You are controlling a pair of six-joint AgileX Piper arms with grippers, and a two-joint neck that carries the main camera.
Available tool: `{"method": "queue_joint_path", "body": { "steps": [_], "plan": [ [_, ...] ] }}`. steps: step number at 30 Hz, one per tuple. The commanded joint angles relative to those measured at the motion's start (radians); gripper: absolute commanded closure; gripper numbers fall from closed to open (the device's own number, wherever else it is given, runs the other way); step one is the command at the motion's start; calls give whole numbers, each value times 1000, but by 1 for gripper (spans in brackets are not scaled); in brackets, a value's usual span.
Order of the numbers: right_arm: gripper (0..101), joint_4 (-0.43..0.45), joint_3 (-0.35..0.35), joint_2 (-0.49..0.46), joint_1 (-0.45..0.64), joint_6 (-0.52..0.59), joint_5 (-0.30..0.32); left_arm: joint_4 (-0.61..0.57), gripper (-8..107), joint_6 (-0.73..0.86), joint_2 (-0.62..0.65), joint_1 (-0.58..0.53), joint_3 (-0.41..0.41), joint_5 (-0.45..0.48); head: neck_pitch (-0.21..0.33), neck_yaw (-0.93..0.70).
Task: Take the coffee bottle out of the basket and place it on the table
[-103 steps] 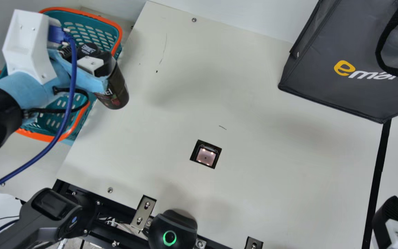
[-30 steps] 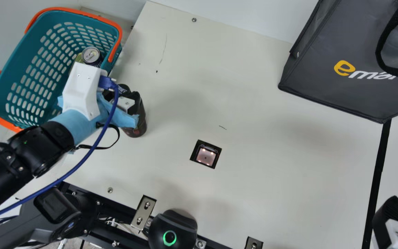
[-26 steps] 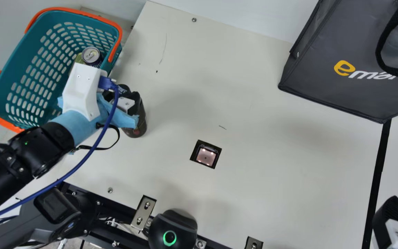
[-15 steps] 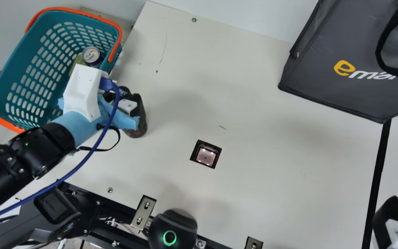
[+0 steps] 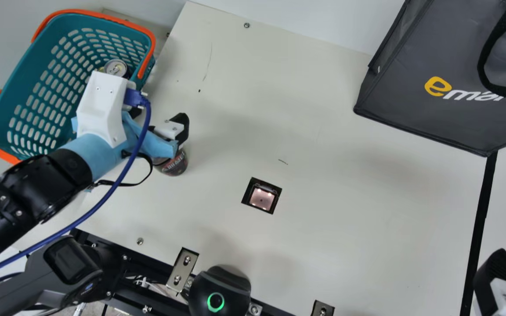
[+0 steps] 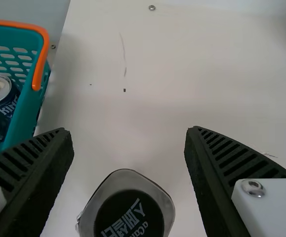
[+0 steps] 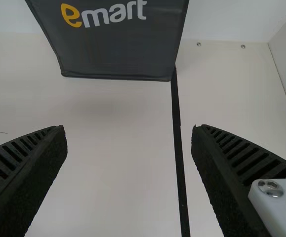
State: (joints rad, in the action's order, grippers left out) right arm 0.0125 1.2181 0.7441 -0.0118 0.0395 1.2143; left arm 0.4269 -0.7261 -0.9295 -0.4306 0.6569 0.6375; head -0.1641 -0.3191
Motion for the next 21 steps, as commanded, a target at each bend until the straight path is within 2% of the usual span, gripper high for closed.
{"method": "queue_joint_path", "body": {
  "steps": [1,21],
  "plan": [
    [11,0,0,0,0,0,0,2,9,-2,-1,-1,9,4,26,-2],
    [11,0,0,0,0,0,-1,22,9,-1,12,22,77,42,26,-2]
  ]
}}
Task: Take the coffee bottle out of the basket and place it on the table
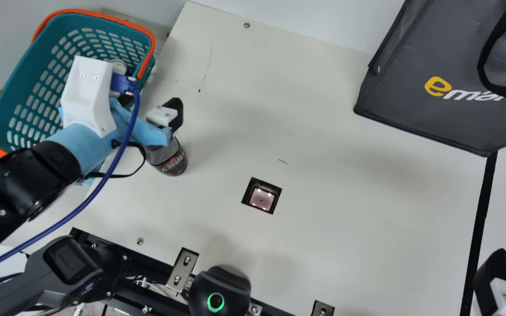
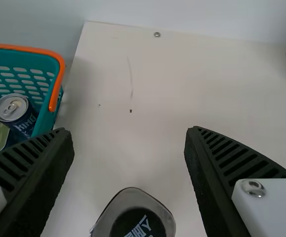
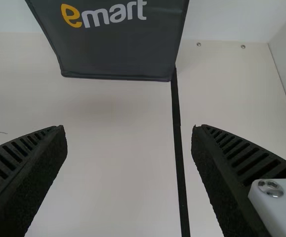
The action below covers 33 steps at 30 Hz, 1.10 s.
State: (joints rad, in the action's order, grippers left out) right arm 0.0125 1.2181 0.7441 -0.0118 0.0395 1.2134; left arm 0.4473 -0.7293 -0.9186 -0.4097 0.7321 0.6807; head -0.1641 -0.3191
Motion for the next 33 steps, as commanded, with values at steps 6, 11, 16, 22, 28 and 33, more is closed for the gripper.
{"method": "queue_joint_path", "body": {
  "steps": [6,11,16,22,28,33],
  "plan": [
    [11,0,0,0,0,0,0,9,9,4,7,9,9,1,26,-2],
    [11,0,0,0,0,0,0,8,9,3,6,9,8,2,26,-2],
    [11,0,0,0,0,0,0,8,9,3,6,9,8,2,26,-2],
    [11,0,0,0,0,0,0,8,9,3,6,9,8,2,26,-2],
    [11,0,0,0,0,0,0,8,9,3,6,9,8,2,26,-2],
    [11,0,0,0,0,0,0,8,9,3,6,9,8,2,26,-2]
  ]
}}
